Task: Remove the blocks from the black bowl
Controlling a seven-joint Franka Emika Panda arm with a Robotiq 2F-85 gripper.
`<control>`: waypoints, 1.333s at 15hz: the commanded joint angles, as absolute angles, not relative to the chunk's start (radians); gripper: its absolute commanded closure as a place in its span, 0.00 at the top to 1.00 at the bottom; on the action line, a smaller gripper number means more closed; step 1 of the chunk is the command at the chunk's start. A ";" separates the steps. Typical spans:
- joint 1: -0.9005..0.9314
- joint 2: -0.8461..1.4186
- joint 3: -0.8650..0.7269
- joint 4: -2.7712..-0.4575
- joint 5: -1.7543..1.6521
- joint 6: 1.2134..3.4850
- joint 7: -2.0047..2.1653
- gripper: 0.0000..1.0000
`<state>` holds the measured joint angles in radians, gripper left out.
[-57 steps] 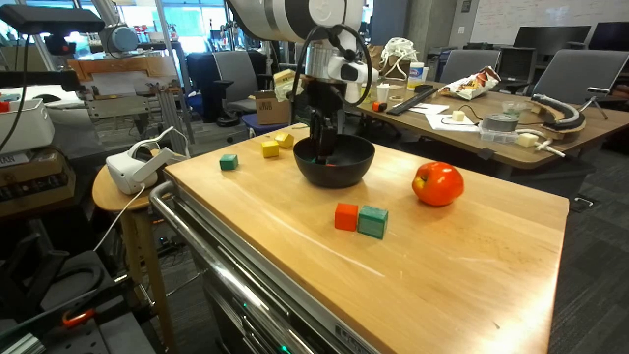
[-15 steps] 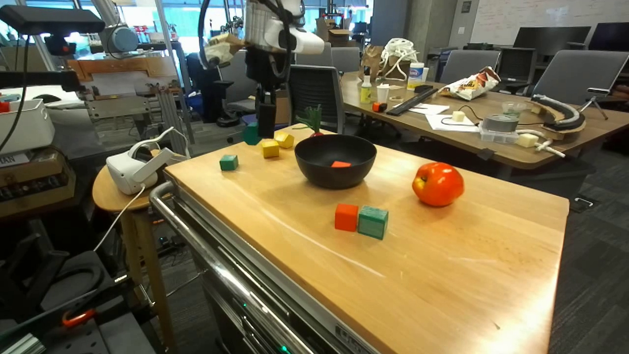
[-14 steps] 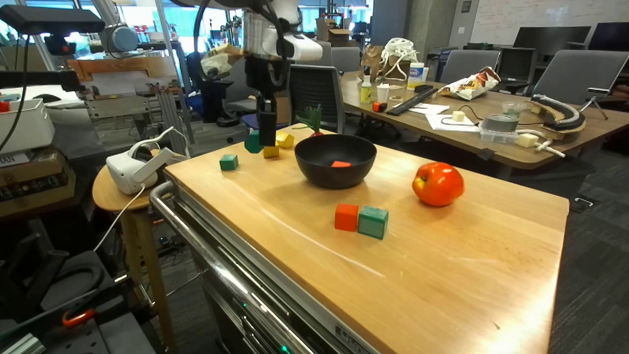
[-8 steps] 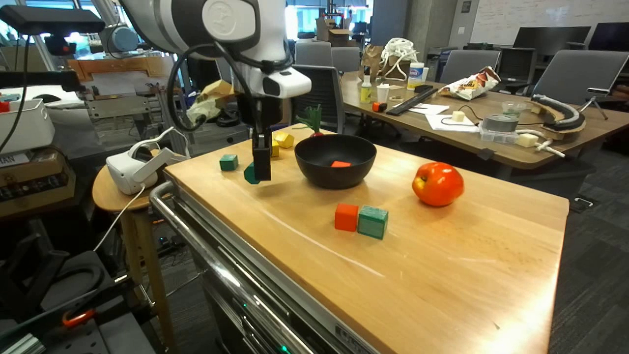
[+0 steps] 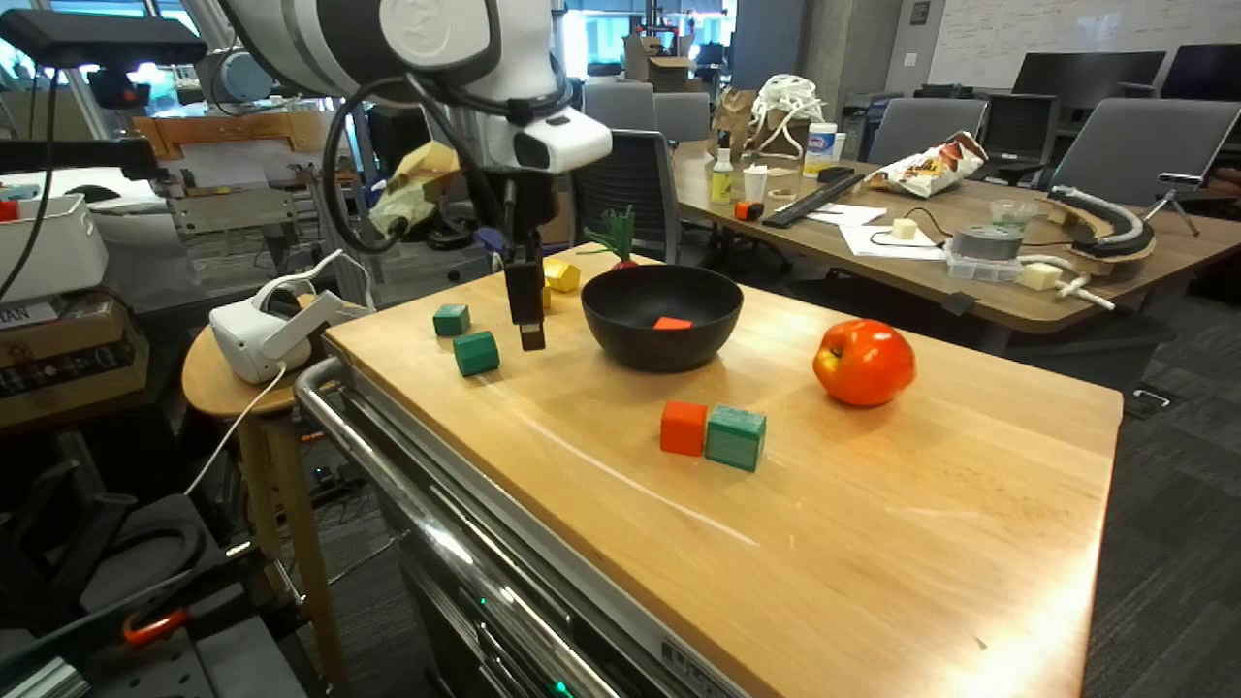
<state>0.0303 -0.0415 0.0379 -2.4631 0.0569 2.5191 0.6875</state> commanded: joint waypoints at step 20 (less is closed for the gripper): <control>-0.026 0.122 -0.047 -2.147 -0.206 2.533 0.880 1.00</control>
